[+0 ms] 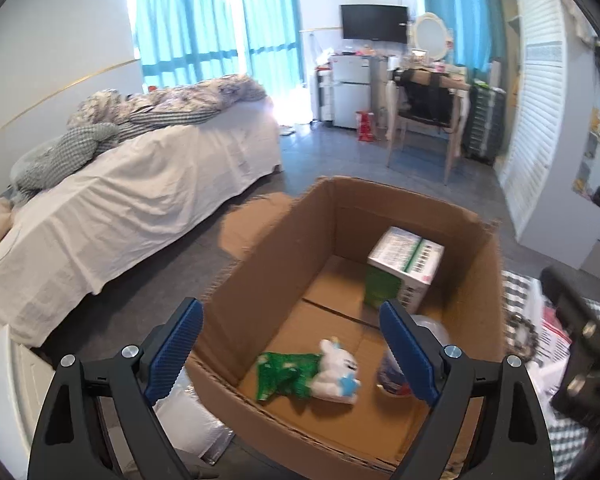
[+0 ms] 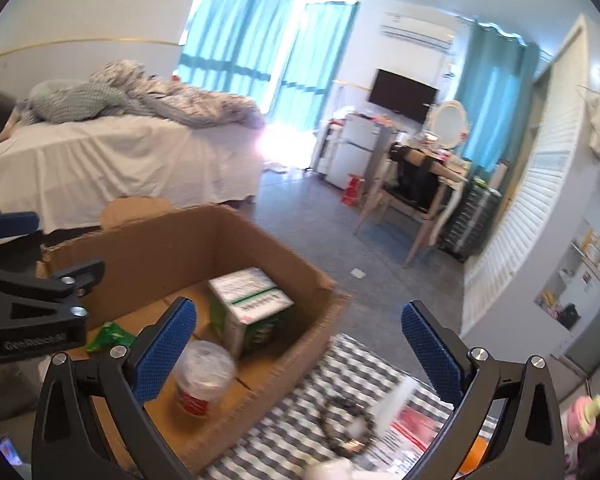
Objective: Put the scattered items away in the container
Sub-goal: 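Grasp the blue tissue pack with the left gripper while the right grasps the tape roll, then carry tissue pack and tape roll into the box and release both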
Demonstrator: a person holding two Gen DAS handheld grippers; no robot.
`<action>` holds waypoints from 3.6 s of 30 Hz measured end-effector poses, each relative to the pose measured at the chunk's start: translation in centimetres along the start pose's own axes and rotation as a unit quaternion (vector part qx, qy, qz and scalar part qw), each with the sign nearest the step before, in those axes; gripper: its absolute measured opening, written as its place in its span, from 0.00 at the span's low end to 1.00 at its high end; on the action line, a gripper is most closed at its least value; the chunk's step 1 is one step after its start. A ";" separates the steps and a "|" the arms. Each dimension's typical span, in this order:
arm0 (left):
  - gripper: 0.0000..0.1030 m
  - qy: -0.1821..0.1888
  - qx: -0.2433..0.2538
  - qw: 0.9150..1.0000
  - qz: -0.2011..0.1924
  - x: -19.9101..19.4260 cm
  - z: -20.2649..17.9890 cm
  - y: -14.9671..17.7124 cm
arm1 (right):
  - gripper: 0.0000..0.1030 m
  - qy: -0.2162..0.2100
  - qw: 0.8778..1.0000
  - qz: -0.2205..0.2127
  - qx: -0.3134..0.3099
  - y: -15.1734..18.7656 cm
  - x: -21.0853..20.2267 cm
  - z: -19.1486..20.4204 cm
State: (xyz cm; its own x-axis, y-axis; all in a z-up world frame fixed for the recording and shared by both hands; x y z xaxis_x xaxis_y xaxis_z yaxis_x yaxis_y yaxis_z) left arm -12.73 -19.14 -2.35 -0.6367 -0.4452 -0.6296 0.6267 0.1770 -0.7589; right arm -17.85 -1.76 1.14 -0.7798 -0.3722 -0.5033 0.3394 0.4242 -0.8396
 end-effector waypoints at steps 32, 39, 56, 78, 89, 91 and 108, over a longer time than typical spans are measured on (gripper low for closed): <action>1.00 0.171 0.174 0.969 0.035 -5.0 -23.7 15.8 | 1.00 0.100 0.960 0.185 0.187 26.6 -7.4 -18.8; 1.00 0.172 0.173 0.969 0.050 -3.8 -23.7 16.2 | 1.00 0.093 0.957 0.186 0.204 27.2 -6.2 -19.4; 1.00 0.201 0.187 0.957 0.098 -2.4 -25.3 18.0 | 1.00 0.079 0.950 0.203 0.222 27.3 -2.5 -20.4; 0.86 0.199 0.206 0.958 0.028 -6.0 -23.9 14.4 | 0.82 0.073 0.962 0.145 0.219 23.1 -7.3 -19.3; 0.87 0.128 0.117 0.984 -0.043 -7.5 -16.4 3.2 | 0.82 0.032 0.985 0.068 0.153 12.4 -9.0 -13.5; 0.87 0.116 0.098 0.987 -0.051 -7.4 -14.5 1.7 | 0.82 0.022 0.989 0.058 0.136 10.4 -8.7 -11.8; 0.87 0.038 0.030 0.998 -0.050 -3.1 -2.3 -1.8 | 0.82 -0.069 0.996 0.027 0.048 0.7 -2.8 1.1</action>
State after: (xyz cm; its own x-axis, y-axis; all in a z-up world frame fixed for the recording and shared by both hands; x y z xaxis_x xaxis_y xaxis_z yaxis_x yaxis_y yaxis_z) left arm -12.89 -16.05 0.54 -0.7283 -0.3906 -0.5631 0.5819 0.0816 -0.8092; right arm -14.84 -1.36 1.68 -0.6815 -0.4644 -0.5656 0.4327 0.3676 -0.8232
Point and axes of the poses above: each gripper's, at about its wrist camera, not at the fingertips, and x roughly the way its jaws point, z to its left, y to its underside, the point moved 10 cm from there along x, roughly the way its jaws point, and after that the axes turned 8 degrees about -y, right-handed, at the moved point
